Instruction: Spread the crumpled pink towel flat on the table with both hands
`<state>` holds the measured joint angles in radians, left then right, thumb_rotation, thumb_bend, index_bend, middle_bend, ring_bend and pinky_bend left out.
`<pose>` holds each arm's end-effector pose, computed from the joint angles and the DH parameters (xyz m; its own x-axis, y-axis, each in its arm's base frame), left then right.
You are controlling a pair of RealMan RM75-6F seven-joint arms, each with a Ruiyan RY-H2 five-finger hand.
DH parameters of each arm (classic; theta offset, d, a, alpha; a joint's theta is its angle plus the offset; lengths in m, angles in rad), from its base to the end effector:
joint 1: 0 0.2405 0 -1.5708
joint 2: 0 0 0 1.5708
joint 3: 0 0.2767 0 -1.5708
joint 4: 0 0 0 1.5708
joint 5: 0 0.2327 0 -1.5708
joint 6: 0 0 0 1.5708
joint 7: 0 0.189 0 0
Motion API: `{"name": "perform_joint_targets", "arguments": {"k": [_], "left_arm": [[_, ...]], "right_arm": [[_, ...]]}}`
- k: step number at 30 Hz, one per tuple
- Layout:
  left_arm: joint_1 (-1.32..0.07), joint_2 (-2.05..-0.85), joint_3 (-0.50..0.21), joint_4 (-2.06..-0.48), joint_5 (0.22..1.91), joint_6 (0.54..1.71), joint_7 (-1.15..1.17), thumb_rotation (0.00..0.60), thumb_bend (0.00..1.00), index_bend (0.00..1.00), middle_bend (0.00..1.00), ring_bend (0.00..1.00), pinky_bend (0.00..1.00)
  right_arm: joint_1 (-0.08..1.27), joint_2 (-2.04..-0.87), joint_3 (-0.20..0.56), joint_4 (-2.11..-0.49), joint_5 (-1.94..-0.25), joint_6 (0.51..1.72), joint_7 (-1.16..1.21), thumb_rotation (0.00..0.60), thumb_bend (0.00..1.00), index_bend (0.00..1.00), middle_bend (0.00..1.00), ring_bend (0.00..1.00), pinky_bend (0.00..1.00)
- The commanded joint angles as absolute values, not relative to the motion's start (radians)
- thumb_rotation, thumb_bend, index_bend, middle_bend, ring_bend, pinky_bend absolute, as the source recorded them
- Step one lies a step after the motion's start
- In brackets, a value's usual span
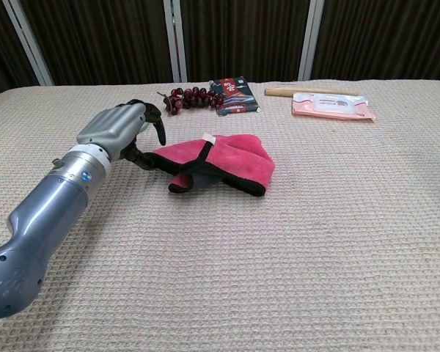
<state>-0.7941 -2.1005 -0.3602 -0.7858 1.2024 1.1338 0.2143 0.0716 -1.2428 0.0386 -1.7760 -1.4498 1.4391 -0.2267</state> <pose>-0.1372 0.4422 -0.1279 0.3060 0.0087 0.9520 0.9352 -0.1899 -0.2988 -0.2988 -0.2177 0.0838 0.3336 -0.0923 0.9382 -0.9413 0.0217 0.3368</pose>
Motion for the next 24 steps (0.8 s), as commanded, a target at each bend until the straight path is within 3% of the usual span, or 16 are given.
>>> {"name": "perform_joint_targets", "arguments": {"k": [1,12,18,24], "left_arm": [[-0.790,-2.102,-0.357,-0.778,1.201,1.136,0.212,0.600,0.35,0.48,0.14,0.00,0.00],[-0.784,-2.100,-0.351,-0.748,1.202,1.136,0.188,0.600,0.37,0.52,0.15,0.00,0.00],[-0.802,-2.114,-0.351,-0.736,1.212,1.135,0.180,0.600,0.47,0.60,0.16,0.00,0.00],[-0.797,-2.105,-0.340,-0.755,1.234,1.163,0.167,0.600,0.51,0.60,0.16,0.00,0.00]], "right_arm": [[0.071,-1.242,0.039,-1.777,-1.449,1.439,-0.227,0.600,0.26,0.00,0.00,0.00,0.00],[0.070,-1.242,0.035,-1.783,-1.453,1.441,-0.233,0.600,0.26,0.00,0.00,0.00,0.00],[0.070,-1.242,0.034,-1.785,-1.453,1.441,-0.235,0.600,0.26,0.00,0.00,0.00,0.00],[0.067,-1.240,0.033,-1.786,-1.448,1.441,-0.232,0.600,0.26,0.00,0.00,0.00,0.00]]}}
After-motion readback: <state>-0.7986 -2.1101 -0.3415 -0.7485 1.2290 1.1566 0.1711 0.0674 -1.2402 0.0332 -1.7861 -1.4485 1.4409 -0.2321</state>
